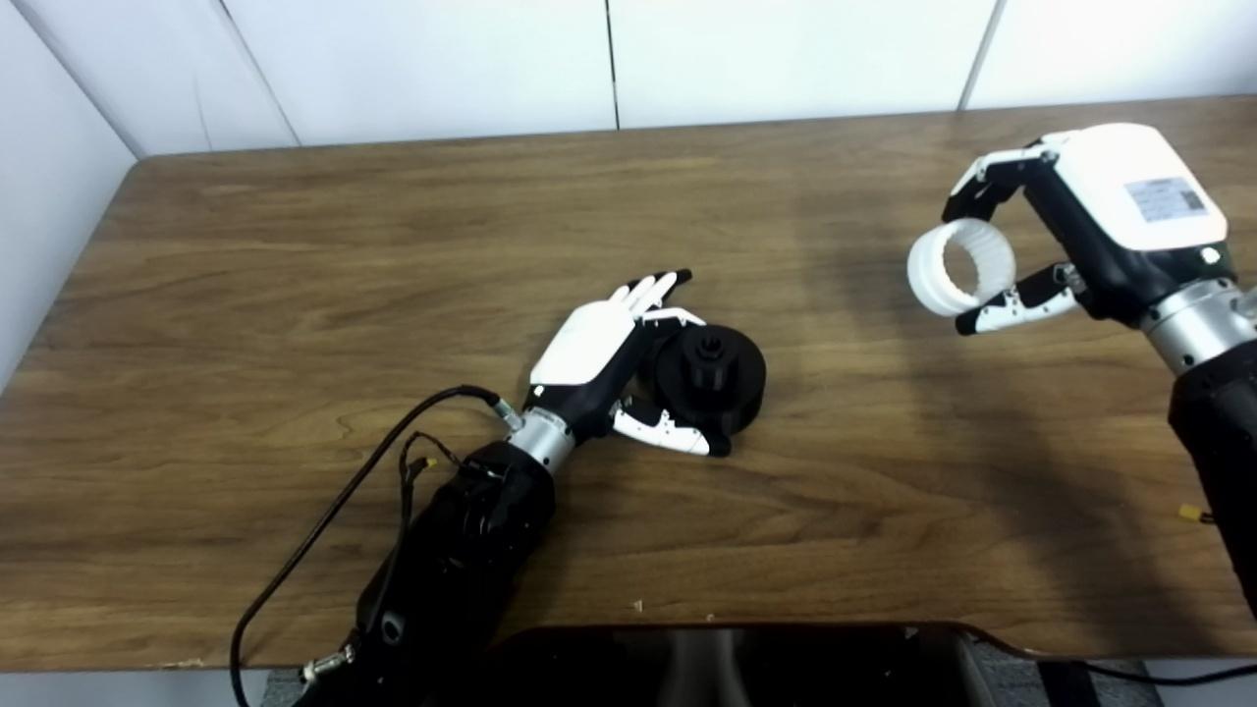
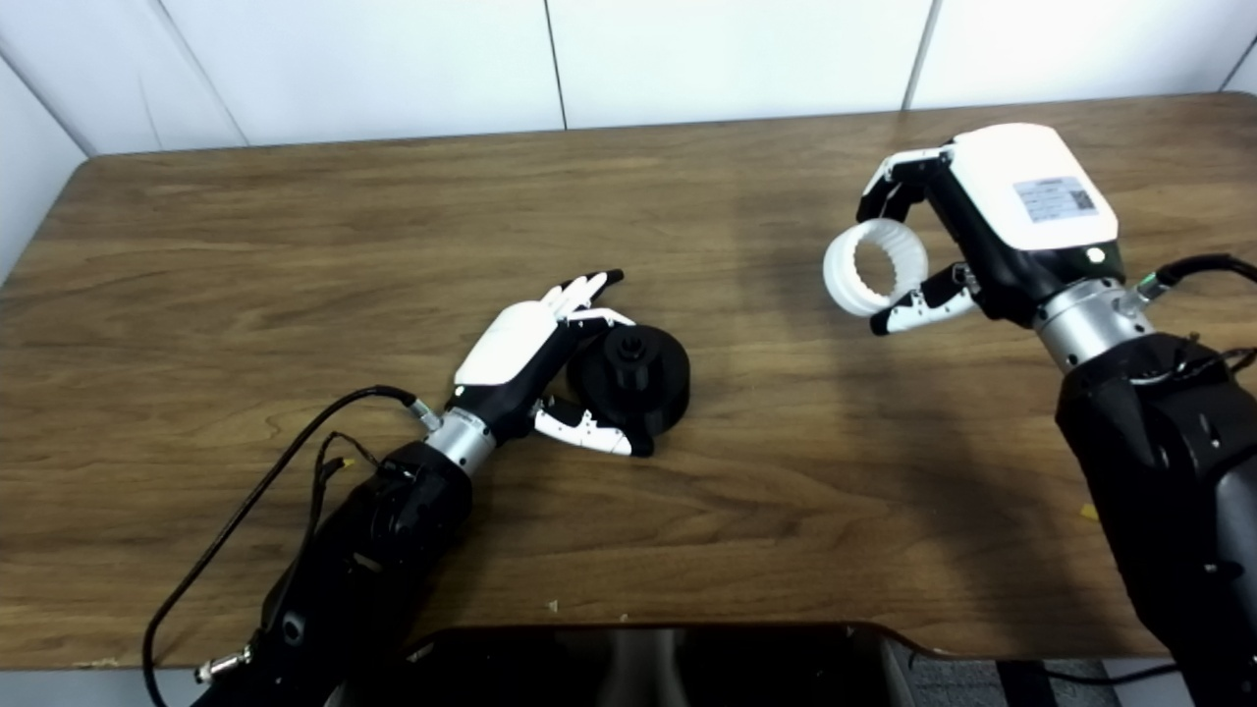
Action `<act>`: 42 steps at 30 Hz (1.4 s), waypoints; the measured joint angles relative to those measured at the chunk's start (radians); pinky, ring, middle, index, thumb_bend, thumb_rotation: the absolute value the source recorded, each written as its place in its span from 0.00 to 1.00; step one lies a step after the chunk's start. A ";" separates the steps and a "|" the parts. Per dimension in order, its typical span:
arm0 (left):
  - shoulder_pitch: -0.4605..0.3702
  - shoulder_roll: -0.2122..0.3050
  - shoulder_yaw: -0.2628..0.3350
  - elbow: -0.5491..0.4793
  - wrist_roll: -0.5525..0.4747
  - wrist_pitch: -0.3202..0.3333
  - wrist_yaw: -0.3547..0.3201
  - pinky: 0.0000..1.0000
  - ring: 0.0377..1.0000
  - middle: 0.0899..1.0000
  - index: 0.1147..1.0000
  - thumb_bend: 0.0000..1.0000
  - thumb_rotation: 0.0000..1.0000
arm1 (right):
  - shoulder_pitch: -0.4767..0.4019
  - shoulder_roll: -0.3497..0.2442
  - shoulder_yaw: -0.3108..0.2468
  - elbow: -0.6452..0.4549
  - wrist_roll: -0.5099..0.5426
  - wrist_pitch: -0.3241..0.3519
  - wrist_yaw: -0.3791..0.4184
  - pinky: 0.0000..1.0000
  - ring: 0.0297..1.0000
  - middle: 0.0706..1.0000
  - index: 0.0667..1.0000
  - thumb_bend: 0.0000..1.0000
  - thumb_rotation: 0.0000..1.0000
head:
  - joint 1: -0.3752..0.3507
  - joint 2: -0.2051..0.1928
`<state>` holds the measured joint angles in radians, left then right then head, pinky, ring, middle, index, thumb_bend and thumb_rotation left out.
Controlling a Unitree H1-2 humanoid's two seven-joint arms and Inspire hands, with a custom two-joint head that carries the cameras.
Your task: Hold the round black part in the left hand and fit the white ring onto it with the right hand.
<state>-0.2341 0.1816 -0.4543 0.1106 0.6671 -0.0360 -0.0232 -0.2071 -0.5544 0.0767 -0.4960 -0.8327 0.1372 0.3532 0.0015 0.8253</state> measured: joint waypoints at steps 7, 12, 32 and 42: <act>-0.002 -0.002 0.001 -0.001 0.000 0.001 -0.007 1.00 1.00 1.00 0.60 0.99 0.35 | -0.002 0.031 0.031 -0.014 -0.006 -0.009 0.034 0.75 0.60 0.44 0.46 0.53 0.00 | 0.005 0.002; -0.002 -0.002 0.003 -0.001 0.000 0.001 -0.008 1.00 1.00 1.00 0.60 0.99 0.35 | -0.002 0.044 0.033 -0.014 -0.003 -0.034 0.034 0.76 0.61 0.44 0.45 0.53 0.00 | 0.003 0.003; -0.002 -0.005 0.001 0.000 0.001 0.002 -0.009 1.00 1.00 1.00 0.60 0.99 0.35 | -0.041 0.136 0.115 -0.001 -0.033 -0.064 0.053 0.76 0.60 0.43 0.48 0.53 0.01 | 0.008 0.006; -0.001 -0.010 0.001 -0.002 0.001 0.010 -0.009 1.00 1.00 1.00 0.61 0.99 0.35 | -0.077 0.184 0.157 0.022 -0.068 -0.067 0.081 0.75 0.60 0.44 0.45 0.53 0.01 | 0.006 0.011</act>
<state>-0.2355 0.1717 -0.4534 0.1090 0.6682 -0.0260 -0.0325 -0.2842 -0.3700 0.2341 -0.4737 -0.9002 0.0701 0.4341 0.0077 0.8360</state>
